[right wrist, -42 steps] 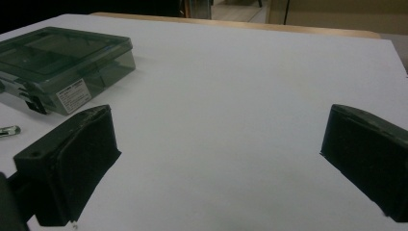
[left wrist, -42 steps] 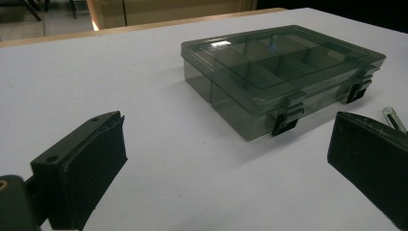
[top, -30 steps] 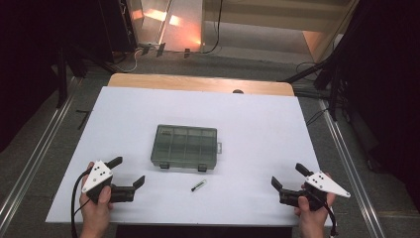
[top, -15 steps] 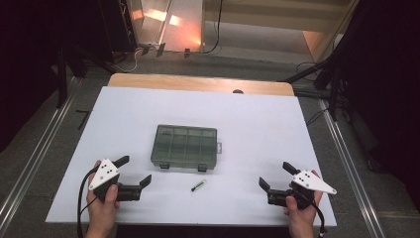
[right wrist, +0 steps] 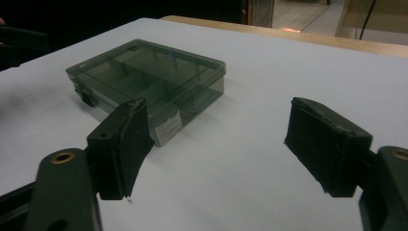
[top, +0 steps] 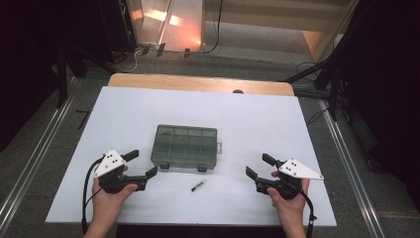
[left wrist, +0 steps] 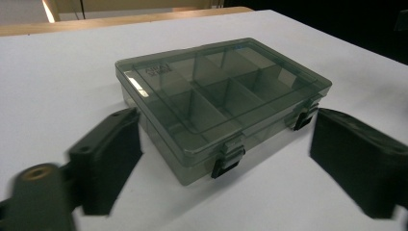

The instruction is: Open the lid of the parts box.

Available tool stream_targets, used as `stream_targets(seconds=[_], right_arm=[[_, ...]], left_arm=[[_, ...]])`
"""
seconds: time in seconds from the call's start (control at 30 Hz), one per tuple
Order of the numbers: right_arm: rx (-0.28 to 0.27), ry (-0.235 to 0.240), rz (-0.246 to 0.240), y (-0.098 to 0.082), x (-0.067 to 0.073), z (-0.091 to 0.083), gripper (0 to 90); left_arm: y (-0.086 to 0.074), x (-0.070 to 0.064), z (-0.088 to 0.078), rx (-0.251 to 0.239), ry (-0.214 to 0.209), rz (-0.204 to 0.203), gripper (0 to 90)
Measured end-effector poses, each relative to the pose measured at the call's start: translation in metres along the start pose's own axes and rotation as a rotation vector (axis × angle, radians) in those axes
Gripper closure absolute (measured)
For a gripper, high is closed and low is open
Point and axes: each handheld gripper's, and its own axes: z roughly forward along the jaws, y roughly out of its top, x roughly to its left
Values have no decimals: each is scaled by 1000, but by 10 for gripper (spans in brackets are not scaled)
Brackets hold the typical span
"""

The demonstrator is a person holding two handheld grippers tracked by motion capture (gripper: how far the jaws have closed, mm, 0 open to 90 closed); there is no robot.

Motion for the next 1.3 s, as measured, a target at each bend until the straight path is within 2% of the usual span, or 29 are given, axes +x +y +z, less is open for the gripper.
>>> stream_targets(seconds=[0.07,0.17,0.23,0.27,0.33,0.4,0.43,0.53,0.63,0.73,0.83,0.93,1.03,1.13,1.3], right_arm=[[17,-10,1,4,3,5,344],[29,-2,1,7,6,13,470],[39,-1,-7,10,9,18,571],[47,19,-16,11,10,22,612],[72,27,-21,14,13,28,684],[95,23,-38,17,17,34,759],[97,20,-43,18,18,36,791],[108,31,-64,22,22,43,857],[117,55,-71,25,24,49,900],[129,71,-66,26,25,55,900],[144,85,-65,26,26,61,900],[170,95,-86,23,28,65,900],[192,109,-93,18,27,67,900],[203,123,-71,10,24,71,900],[227,126,-66,4,23,76,900]], left_arm=[[3,0,2,7,10,-3,191],[8,0,3,6,34,-13,354],[10,0,4,13,32,-17,472],[11,0,5,20,38,-21,524],[13,0,8,35,45,-22,614],[16,0,10,47,47,-8,729],[17,0,11,59,59,4,758],[20,3,14,72,59,-4,829],[21,4,15,72,56,-21,878],[21,6,18,77,64,-23,900],[21,9,21,80,61,-32,900],[18,10,20,76,72,-25,900],[12,14,18,75,79,-28,900],[5,19,20,92,77,-27,900],[-3,24,22,117,76,-47,900]])
